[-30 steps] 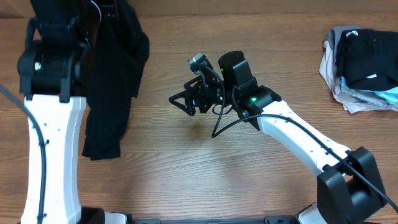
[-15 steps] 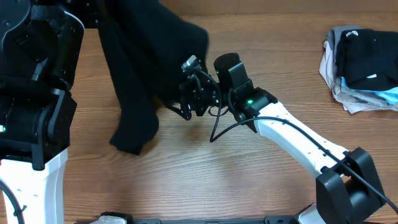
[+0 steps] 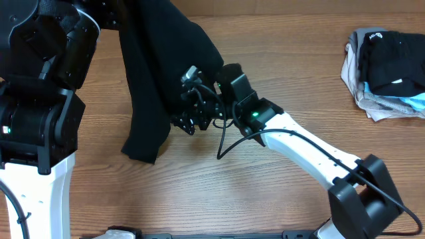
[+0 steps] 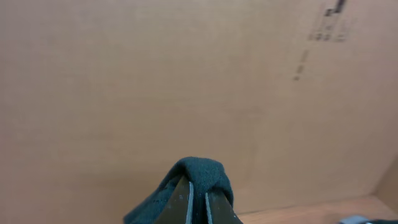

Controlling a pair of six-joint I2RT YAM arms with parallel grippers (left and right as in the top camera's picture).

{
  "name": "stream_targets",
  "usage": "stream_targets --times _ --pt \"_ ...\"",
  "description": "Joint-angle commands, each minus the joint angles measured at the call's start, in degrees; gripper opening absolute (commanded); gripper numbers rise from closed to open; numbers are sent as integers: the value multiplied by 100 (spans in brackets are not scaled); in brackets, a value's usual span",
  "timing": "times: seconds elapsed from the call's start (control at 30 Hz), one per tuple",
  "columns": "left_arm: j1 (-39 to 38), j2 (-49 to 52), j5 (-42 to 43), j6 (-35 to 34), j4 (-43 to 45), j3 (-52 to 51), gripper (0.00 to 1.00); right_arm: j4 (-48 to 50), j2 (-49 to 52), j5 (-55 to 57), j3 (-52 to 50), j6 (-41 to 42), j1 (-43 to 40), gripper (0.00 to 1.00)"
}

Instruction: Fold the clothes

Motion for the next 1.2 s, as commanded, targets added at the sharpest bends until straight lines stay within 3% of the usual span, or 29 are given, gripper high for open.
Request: stream_targets --times 0.0,0.23,0.43,0.5,0.57,0.6,0.67,0.9,1.03,1.17 --pt "-22 -57 636 -282 90 107 4 214 232 122 144 -48 116 93" --pt "-22 -184 1204 -476 76 107 4 570 260 654 144 -48 109 93" --pt "-20 -404 975 -367 -201 107 4 833 260 728 146 -44 105 89" --pt "-20 -424 667 -330 -328 107 4 890 260 494 146 -37 105 79" --pt "-20 -417 400 -216 -376 107 4 874 256 138 146 17 105 51" --pt "-20 -409 221 -151 -393 107 4 822 251 -50 146 70 105 32" --pt "-17 -382 -264 -31 -450 107 4 584 190 -103 146 273 85 22" --pt "116 -157 -1893 396 -811 107 4 -1582 -876 13 170 474 -560 7" --pt "503 26 -1921 367 -973 105 4 -2938 -1657 619 393 468 -1211 4" --pt "946 146 -1572 278 -1128 107 4 -3628 -2258 1410 728 378 -1934 4"
